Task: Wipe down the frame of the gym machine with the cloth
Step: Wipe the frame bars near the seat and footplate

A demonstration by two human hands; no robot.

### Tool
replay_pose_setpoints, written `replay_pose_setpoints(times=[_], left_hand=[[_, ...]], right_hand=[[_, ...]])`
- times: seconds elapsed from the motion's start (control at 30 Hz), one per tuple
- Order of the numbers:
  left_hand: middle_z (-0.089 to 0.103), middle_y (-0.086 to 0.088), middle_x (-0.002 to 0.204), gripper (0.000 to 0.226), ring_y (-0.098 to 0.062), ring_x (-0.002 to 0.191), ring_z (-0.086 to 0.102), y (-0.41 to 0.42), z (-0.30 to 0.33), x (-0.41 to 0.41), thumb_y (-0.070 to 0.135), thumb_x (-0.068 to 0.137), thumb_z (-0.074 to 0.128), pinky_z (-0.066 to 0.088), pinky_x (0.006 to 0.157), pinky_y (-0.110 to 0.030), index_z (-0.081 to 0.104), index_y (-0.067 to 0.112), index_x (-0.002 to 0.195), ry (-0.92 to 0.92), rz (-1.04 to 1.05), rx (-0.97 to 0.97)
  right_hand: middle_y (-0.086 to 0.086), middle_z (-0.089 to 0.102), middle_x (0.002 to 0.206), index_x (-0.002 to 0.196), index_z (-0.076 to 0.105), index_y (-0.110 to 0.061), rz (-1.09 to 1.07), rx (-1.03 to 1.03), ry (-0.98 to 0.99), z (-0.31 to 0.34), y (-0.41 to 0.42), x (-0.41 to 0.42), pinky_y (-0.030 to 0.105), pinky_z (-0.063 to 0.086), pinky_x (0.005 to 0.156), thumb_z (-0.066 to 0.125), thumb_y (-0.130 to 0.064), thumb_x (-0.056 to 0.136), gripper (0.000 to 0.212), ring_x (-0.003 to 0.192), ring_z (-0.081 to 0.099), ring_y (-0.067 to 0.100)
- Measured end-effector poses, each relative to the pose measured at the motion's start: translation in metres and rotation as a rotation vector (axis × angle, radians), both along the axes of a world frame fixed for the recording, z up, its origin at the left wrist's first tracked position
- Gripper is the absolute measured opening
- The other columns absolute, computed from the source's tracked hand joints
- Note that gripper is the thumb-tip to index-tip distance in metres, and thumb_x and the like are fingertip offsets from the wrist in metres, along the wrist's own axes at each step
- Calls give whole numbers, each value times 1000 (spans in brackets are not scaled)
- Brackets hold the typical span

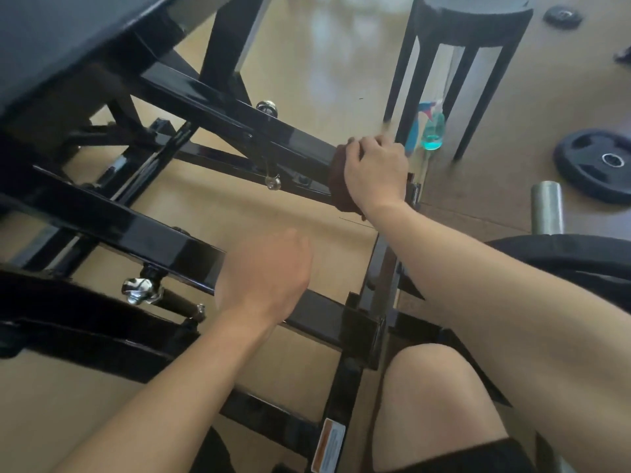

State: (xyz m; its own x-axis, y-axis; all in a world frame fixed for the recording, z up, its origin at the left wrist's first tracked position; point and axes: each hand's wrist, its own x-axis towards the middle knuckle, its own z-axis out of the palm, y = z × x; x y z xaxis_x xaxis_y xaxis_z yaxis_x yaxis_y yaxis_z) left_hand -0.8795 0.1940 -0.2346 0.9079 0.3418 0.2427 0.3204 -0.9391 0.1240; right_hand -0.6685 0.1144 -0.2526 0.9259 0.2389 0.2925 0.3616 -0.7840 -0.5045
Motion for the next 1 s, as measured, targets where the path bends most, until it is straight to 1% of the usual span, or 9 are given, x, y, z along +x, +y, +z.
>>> replay_pose_setpoints(times=[0.17,0.3,0.43,0.5,0.6,0.7,0.77,0.87,1.0], left_hand=[[43,15,55,36,0,43,35,-1,1,1,37,105,41,16,46,-13,43,30,70,-32,-9,6],[43,12,54,37,-7,44,38,-1,-3,2,36,105,41,18,44,-17,42,28,69,-54,36,34],[45,8,53,40,-15,45,46,-2,-4,2,35,105,35,44,47,-32,48,22,69,-30,50,11],[46,7,55,39,-19,48,49,-2,-2,1,35,104,33,47,51,-35,47,22,71,-14,48,19],[41,9,57,35,-17,48,45,-3,-1,1,34,105,37,34,46,-29,40,25,72,-21,33,51],[38,14,57,33,-7,43,34,-3,-1,0,35,106,39,16,46,-17,37,29,73,-33,15,50],[39,16,58,32,-4,43,33,-1,-1,0,36,106,38,14,47,-14,38,30,75,-30,15,41],[39,13,57,34,-9,47,37,-3,-1,0,37,105,36,15,46,-19,40,28,72,-10,40,57],[29,11,53,37,-12,43,28,-3,0,2,36,103,38,15,46,-26,35,26,68,-2,70,64]], right_hand=[[7,63,113,112,69,-13,125,-22,-96,11,41,-4,36,47,87,35,-36,107,41,97,55,24],[6,61,120,119,65,-17,256,-110,-211,19,94,-13,38,43,90,33,-47,104,47,104,55,26],[7,55,132,135,58,-20,402,-174,-184,18,69,-3,39,47,92,38,-51,104,48,115,53,29],[7,55,130,136,58,-20,386,-132,-145,7,27,1,40,47,91,40,-49,105,46,114,52,29],[7,58,125,132,64,-18,230,-52,-116,-14,-41,-2,41,49,94,42,-44,107,42,111,53,26],[9,61,124,128,66,-14,124,-60,-92,-17,-53,-3,42,50,94,42,-41,108,41,110,55,28],[12,61,121,124,67,-11,125,-80,-89,-7,-27,-3,42,47,94,37,-40,108,44,108,54,30],[15,58,121,125,64,-11,225,-177,-179,10,38,-4,44,43,91,32,-38,108,45,107,53,34],[11,60,123,124,64,-14,302,-198,-243,31,127,-15,43,45,90,36,-35,107,39,110,56,33]])
